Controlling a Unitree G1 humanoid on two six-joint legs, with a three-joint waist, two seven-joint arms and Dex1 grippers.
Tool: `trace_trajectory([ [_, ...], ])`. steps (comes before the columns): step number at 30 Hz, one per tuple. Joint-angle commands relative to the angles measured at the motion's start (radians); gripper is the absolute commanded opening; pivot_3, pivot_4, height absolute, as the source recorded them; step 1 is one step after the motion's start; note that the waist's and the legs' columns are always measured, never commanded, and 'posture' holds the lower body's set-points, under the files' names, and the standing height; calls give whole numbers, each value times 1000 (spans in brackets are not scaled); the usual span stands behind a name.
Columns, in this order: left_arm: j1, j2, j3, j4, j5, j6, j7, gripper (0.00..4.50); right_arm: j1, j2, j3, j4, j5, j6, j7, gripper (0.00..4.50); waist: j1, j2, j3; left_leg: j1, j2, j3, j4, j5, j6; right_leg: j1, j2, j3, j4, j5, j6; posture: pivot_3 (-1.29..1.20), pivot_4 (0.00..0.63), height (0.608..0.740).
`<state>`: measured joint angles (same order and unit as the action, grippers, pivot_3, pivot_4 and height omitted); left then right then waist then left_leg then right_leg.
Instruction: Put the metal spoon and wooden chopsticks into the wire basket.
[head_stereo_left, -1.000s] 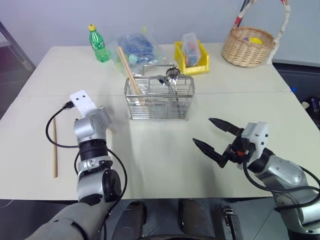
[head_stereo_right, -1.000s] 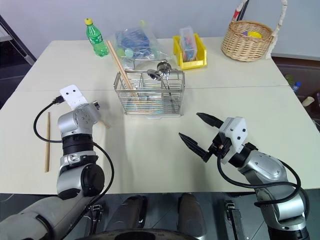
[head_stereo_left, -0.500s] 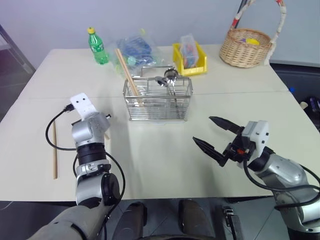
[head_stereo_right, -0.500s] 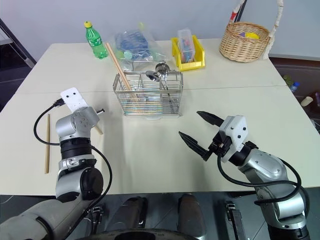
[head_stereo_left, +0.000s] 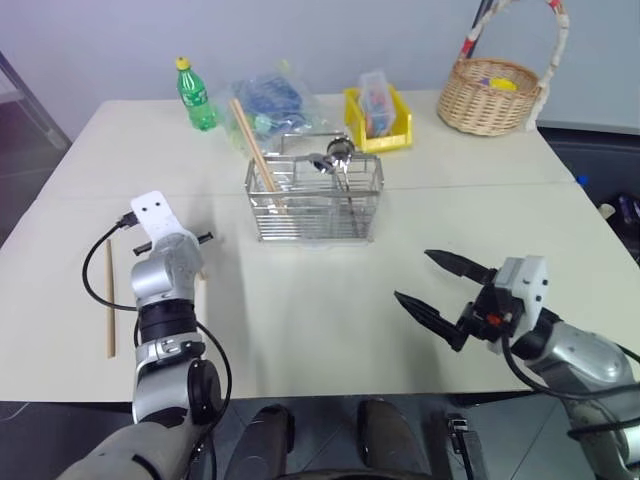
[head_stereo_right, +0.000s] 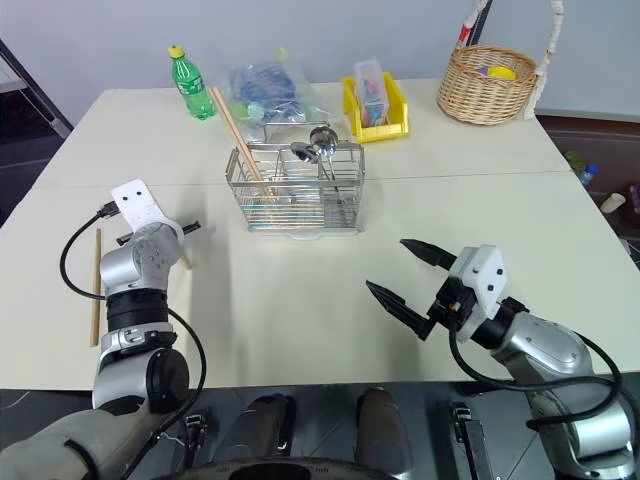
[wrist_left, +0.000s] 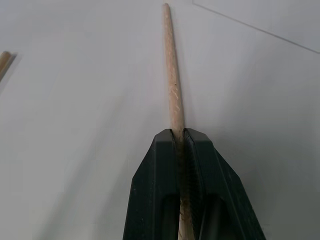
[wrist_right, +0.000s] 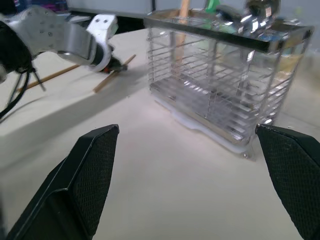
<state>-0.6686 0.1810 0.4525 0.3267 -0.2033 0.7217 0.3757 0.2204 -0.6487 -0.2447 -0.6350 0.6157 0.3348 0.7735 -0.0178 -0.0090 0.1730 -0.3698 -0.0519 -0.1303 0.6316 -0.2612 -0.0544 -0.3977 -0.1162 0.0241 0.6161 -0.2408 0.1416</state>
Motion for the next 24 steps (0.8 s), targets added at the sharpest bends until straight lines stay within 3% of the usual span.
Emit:
trace_trajectory([
  [1, 13, 63, -4, 37, 0, -94, -85, 37, 13, -23, -40, -49, 30, -26, 43, 4500, 0, -2, 0, 0, 0, 0, 0, 0, 0, 0, 0, 0, 0, 0, 0, 0, 150, 740],
  [6, -95, 192, -90, -4, -27, -377, -411, 37, 22, -27, -41, -55, 22, -40, 54, 4500, 8, -11, 5, -4, 0, -1, 1, 0, 0, -3, 0, 0, 0, 0, 0, 0, 150, 740],
  [13, -303, 323, -108, 10, -189, -527, -867, 37, -2, -9, -40, -50, 21, -43, 29, 4500, 27, -15, 7, -8, -1, -2, 0, 1, -2, -5, -1, -1, -2, 0, 0, 0, 150, 740],
  [18, -404, 337, -77, 30, -335, -498, -1049, 37, -41, 18, -30, -63, 29, -29, -29, 4500, 21, -15, 7, -7, -1, -2, 0, 1, -2, -5, -1, -1, -1, 0, 0, 0, 150, 740],
  [24, -482, 273, -87, 77, -451, -451, -1162, 37, -44, 46, -80, -78, 94, 9, -110, 4500, 13, -15, 7, -7, -1, -2, 0, 1, -2, -5, -1, -1, -1, 0, 0, 0, 150, 740],
])
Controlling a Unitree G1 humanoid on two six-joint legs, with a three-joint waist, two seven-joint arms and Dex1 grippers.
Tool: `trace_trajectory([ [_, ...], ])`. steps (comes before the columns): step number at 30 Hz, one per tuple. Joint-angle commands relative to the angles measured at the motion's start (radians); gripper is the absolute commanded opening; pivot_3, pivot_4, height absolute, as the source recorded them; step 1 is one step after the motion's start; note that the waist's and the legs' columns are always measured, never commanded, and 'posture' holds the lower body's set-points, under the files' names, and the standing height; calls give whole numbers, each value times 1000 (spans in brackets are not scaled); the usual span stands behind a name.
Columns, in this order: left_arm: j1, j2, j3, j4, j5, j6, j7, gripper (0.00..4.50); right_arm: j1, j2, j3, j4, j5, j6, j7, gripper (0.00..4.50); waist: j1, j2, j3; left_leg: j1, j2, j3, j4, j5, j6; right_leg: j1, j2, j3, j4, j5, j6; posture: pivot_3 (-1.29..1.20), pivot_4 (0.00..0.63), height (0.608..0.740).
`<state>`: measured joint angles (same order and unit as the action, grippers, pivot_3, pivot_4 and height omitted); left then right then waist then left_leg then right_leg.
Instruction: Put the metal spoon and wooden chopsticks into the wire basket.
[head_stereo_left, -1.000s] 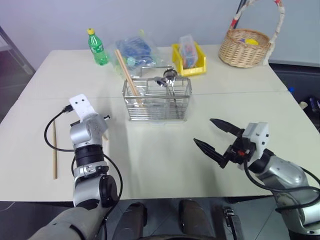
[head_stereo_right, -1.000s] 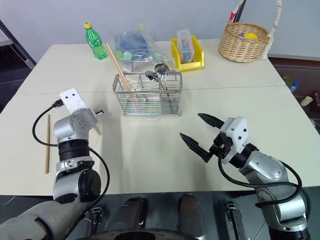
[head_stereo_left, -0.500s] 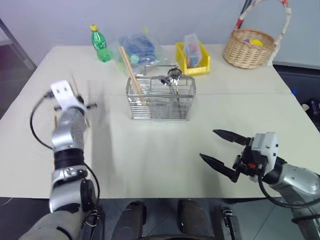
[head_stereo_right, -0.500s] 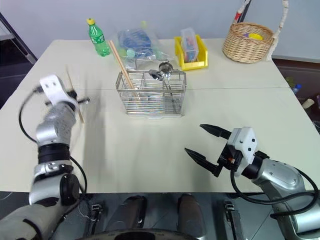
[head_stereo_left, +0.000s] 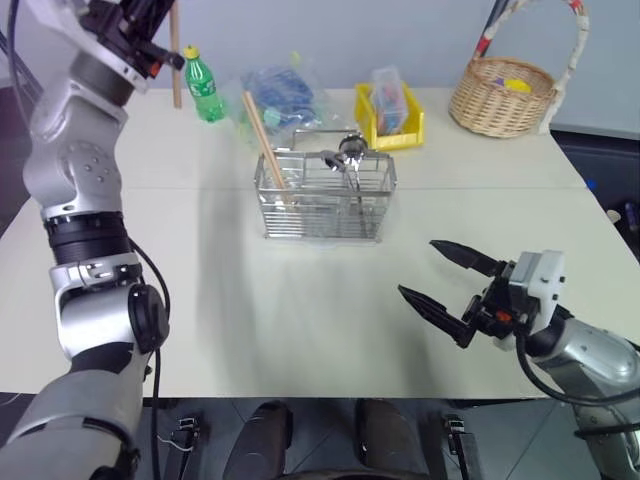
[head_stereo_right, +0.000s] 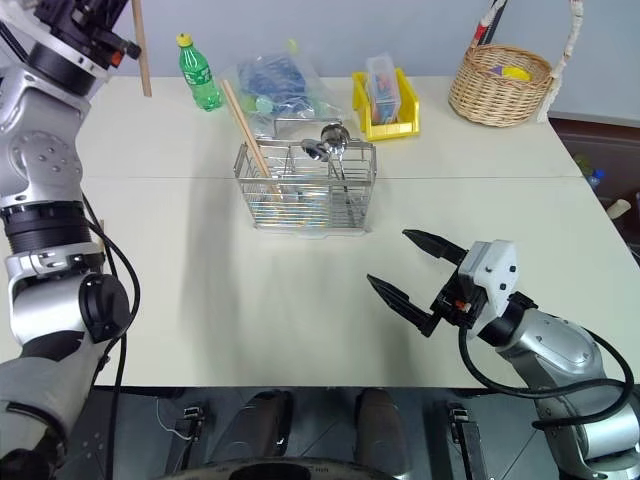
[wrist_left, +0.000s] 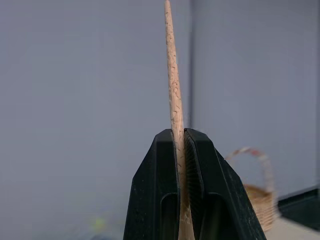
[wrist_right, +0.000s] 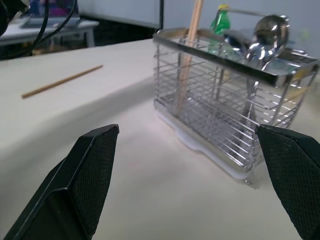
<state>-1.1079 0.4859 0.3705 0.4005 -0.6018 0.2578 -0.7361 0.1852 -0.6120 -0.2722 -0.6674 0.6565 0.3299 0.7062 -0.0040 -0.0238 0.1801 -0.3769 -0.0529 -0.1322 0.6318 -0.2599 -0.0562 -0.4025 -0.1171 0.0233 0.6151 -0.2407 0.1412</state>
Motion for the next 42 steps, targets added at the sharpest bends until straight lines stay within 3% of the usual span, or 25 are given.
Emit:
trace_trajectory([
  [1, -48, -53, -14, 11, -61, 16, -63, 37, -10, 11, -64, -51, 65, 20, -57, 4500, 0, 0, 0, 0, 0, 0, 0, 0, 0, 0, 0, 0, 0, 0, 0, 0, 150, 740],
  [8, -34, -246, -66, 73, -57, -13, -81, 37, 1, 21, -97, -95, 96, 34, -139, 4500, -5, -1, 0, 1, 0, 0, 1, 0, 1, 2, 0, 0, 0, 0, 0, 0, 150, 740],
  [13, 5, -328, -102, 84, -33, -38, -87, 37, 15, 36, -79, -120, 75, 28, -181, 4500, -13, 0, 1, 2, 0, 0, 0, -1, 1, 2, 0, 0, 0, 0, 0, 0, 150, 740],
  [28, 221, -294, -102, -216, -37, 13, 88, 37, -95, 77, -33, -43, 92, 44, -243, 4500, -6, 0, 1, 2, 0, 0, 1, -1, 2, 2, 0, 0, 0, 0, 0, 0, 150, 740],
  [35, 308, -325, -139, -195, 66, -143, 119, 37, -135, 87, -31, -37, 107, 67, -266, 4500, -5, 0, 1, 1, 0, 0, 0, -1, 2, 2, 0, 0, -1, 0, 0, 0, 150, 740],
  [42, 289, -359, -159, -92, 131, -291, 117, 37, -135, 95, -14, -48, 103, 73, -285, 4500, -5, 0, 1, 2, 0, 0, 0, -1, 2, 2, 0, 0, 0, 0, 0, 0, 150, 740],
])
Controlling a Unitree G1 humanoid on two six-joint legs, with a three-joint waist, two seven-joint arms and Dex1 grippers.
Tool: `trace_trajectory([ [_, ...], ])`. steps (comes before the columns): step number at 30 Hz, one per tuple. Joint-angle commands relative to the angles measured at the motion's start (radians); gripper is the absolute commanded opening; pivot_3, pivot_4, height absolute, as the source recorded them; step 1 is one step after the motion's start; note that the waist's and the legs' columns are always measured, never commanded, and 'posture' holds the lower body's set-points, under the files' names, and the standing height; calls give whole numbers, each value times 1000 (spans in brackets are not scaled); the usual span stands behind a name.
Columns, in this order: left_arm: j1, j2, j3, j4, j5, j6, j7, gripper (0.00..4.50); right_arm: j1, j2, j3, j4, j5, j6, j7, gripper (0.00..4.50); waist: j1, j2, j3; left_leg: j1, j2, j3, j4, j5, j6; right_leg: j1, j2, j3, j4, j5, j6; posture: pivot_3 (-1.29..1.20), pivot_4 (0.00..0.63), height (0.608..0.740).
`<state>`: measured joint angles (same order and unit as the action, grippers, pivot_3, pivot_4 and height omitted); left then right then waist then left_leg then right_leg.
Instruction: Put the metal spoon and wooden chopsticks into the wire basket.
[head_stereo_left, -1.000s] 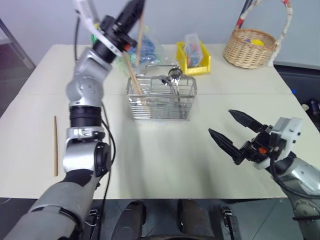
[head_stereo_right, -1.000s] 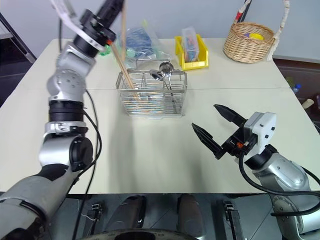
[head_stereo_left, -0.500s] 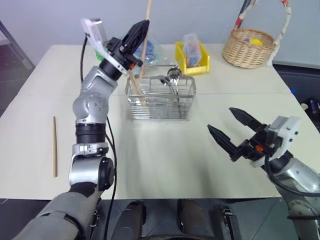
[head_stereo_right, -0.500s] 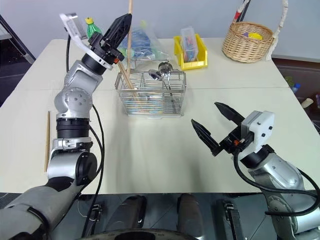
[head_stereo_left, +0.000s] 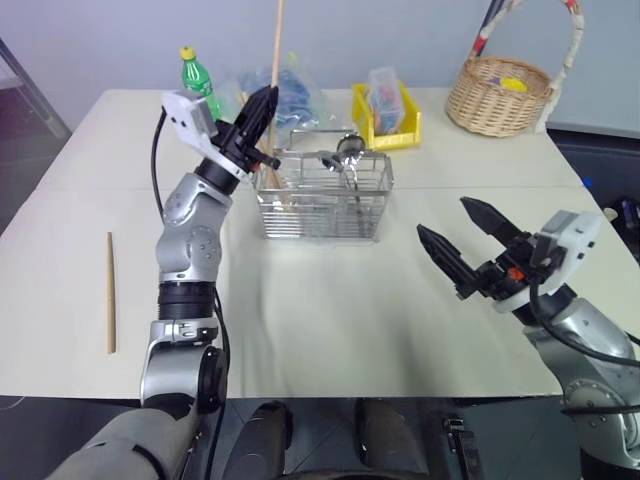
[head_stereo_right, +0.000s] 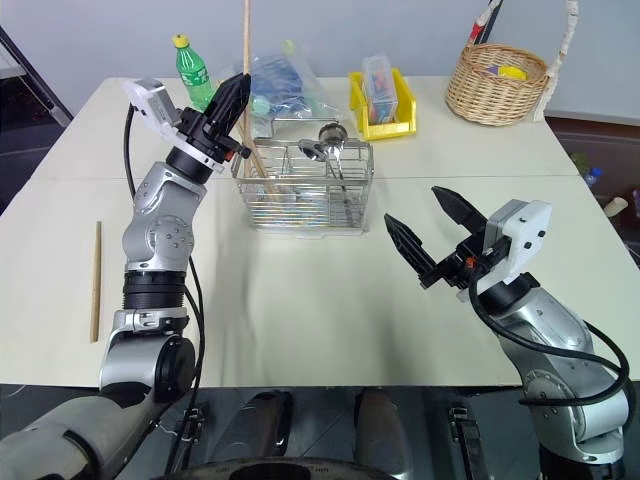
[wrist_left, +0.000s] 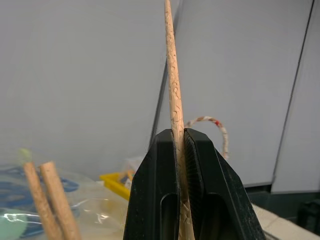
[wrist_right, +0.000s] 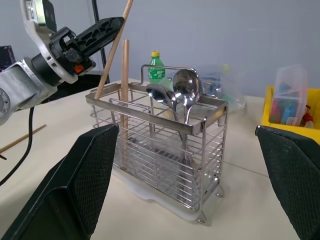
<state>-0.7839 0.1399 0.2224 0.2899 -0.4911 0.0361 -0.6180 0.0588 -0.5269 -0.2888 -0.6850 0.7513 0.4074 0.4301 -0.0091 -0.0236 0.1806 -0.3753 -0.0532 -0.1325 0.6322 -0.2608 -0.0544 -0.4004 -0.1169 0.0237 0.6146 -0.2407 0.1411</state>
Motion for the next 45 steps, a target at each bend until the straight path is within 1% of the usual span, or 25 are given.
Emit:
trace_trajectory([
  [1, -41, -18, -13, 29, 24, -82, 1, 37, -6, 10, 2, -33, 9, -4, -10, 4500, 0, 0, 0, 0, 0, 0, 0, 0, 0, 0, 0, 0, 0, 0, 0, 0, 150, 740],
  [9, -59, -35, -19, 56, 37, -144, 5, 37, 6, 7, 3, -43, 10, -4, -20, 4500, -1, 0, 0, 0, 0, 0, 0, 0, 0, 0, 0, 0, 0, 0, 0, 0, 150, 740],
  [18, -33, -34, -34, 62, 61, -170, 12, 37, -7, 5, 6, -33, 7, -7, -22, 4500, -2, 0, 0, 0, 0, 0, 0, 0, 0, 0, 0, 0, 0, 0, 0, 0, 150, 740],
  [21, -18, -32, -39, 56, 61, -169, 11, 1200, -13, 4, 6, -29, 7, -6, -21, 4500, -2, 0, 0, 0, 0, 0, 0, 0, 0, 0, 0, 0, 0, 0, 0, 0, 150, 740],
  [27, -5, -26, -38, 39, 59, -162, 16, 4331, -26, -1, 6, -18, 6, -3, -13, 4500, -1, 0, 0, 0, 0, 0, 0, 0, 0, 0, 0, 0, 0, 0, 0, 0, 150, 740],
  [28, -5, -25, -36, 34, 56, -157, 17, 4462, -28, -2, 6, -15, 5, -3, -10, 4500, -1, 0, 0, 0, 0, 0, 0, 0, 0, 0, 0, 0, 0, 0, 0, 0, 150, 740],
  [30, -12, -25, -30, 17, 40, -140, 20, 4462, -31, -3, 8, -10, 3, -3, -5, 4500, -1, 0, 0, 0, 0, 0, 0, 0, 0, 0, 0, 0, 0, 0, 0, 0, 150, 740],
  [35, -71, -13, 7, -92, -64, -25, 61, 4462, -39, -10, 13, -5, 10, 4, 13, 4500, -2, 0, 0, 0, 0, 0, 0, 0, 0, 0, 0, 0, 0, 0, 0, 0, 150, 740],
  [39, -157, 46, 79, -135, -133, 63, 153, 4462, -41, -37, 15, -5, 28, 17, 66, 4500, -4, 0, 0, 0, 0, 0, 0, 0, 0, 0, 0, 0, 0, 0, 0, 0, 150, 740],
  [41, -200, 100, 119, -105, -118, 79, 224, 4462, -48, -55, 17, -6, 43, 28, 96, 4500, -6, 0, 0, 0, 0, 0, 0, 0, 0, 0, 0, 0, 0, 0, 0, 0, 150, 740],
  [45, -240, 244, 146, 38, 22, 119, 396, 4462, -60, -97, 25, -5, 64, 45, 162, 4500, -6, 1, 0, 2, 0, 0, -1, 0, 0, 0, 1, 0, 1, 0, 0, 0, 150, 740],
])
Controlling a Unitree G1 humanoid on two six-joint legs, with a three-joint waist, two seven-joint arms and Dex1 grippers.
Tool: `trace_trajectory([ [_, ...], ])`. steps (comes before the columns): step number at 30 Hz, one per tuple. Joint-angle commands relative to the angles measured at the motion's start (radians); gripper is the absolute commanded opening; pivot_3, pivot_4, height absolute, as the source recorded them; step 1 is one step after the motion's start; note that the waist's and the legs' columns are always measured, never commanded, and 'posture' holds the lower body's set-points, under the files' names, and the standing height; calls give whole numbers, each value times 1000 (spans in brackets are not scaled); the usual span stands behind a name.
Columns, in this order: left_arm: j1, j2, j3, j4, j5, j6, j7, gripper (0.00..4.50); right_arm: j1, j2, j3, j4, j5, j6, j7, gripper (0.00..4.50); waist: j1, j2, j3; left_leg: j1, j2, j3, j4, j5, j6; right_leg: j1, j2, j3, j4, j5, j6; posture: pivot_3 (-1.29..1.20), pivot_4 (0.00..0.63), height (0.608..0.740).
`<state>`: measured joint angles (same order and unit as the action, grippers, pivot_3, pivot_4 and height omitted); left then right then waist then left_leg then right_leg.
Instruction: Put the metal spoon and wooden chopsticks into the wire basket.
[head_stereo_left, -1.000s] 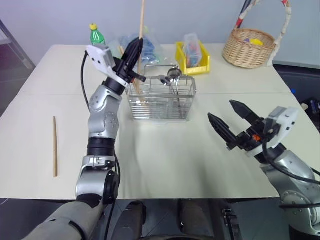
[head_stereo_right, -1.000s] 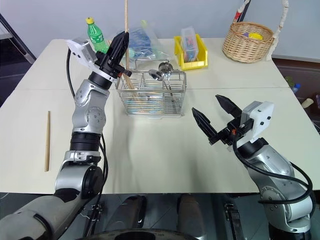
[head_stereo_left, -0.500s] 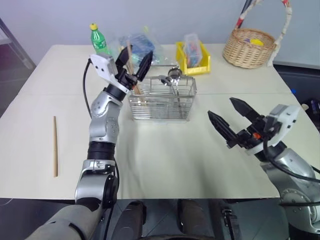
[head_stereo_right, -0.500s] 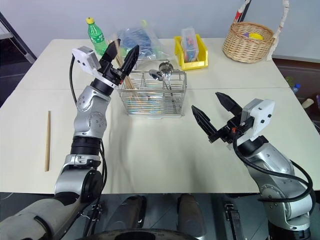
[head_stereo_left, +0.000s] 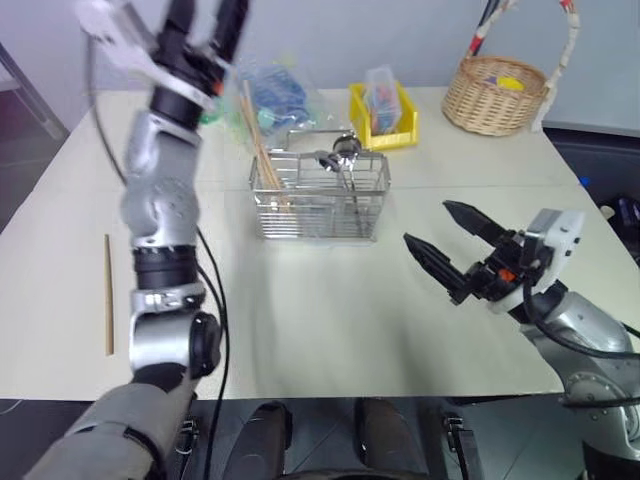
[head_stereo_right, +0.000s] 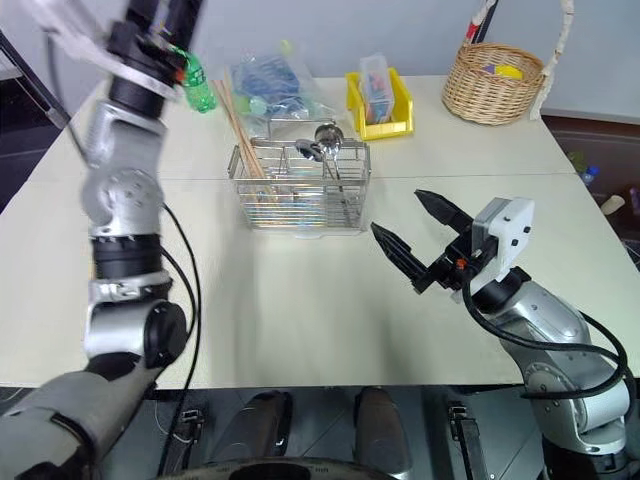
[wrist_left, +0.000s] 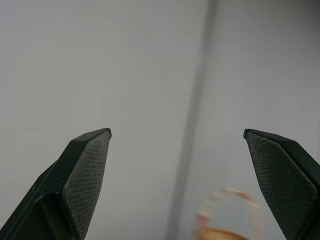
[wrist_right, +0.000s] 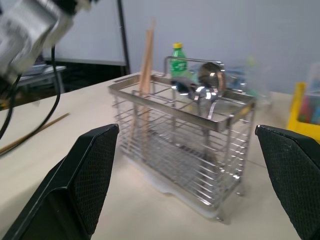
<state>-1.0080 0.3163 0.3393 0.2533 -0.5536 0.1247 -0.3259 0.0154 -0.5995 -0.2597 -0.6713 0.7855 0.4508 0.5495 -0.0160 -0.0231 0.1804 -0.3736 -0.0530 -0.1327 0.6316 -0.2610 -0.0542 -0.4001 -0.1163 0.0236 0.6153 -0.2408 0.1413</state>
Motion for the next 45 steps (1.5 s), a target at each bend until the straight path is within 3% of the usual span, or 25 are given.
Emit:
trace_trajectory([
  [1, -4, 118, 16, 110, 134, 68, 143, 4462, -15, -40, -1, -21, 33, 4, 70, 4500, 1, 0, 0, 0, 0, 0, 0, 0, 0, 0, 0, 0, 0, 0, 0, 0, 150, 740],
  [4, 73, 242, -5, 141, 229, 251, 233, 4462, -7, -94, 14, -20, 26, -2, 164, 4500, -2, 0, 0, 0, 0, 0, 0, 0, 0, 0, 0, 0, 0, 0, 0, 0, 150, 740],
  [10, 335, 364, -70, -81, 342, 692, 318, 4462, 16, -150, 28, 7, 11, -23, 293, 4500, 4, -3, 1, -2, 0, -1, 0, 0, 0, -2, 0, 0, 0, 0, 0, 0, 150, 740],
  [15, 501, 323, 2, -283, 379, 862, 409, 4462, 1, -151, 40, 31, 2, -26, 328, 4500, 6, -3, 2, -2, 0, -1, 0, 0, 0, -2, 0, 0, 1, 0, 0, 0, 150, 740],
  [21, 586, 289, 30, -436, 390, 1078, 418, 4462, -9, -163, 48, 46, 4, -20, 378, 4500, 4, -3, 1, -2, 0, -1, 0, 0, 0, -2, 0, 0, 2, 0, 0, 0, 150, 740],
  [36, 745, 276, 55, -477, 385, 1184, 306, 4462, 4, -171, 28, 38, 11, -9, 389, 4500, 6, -2, 1, -2, 0, 0, 0, 0, 0, -3, -1, 0, 2, 0, 0, 0, 150, 740],
  [45, 799, 227, 148, -452, 364, 1206, 244, 4462, -11, -163, 12, 46, 17, -4, 345, 4500, 5, 3, -2, -1, 0, 0, -1, 0, 0, -2, -1, 0, 1, 0, -1, 0, 150, 740],
])
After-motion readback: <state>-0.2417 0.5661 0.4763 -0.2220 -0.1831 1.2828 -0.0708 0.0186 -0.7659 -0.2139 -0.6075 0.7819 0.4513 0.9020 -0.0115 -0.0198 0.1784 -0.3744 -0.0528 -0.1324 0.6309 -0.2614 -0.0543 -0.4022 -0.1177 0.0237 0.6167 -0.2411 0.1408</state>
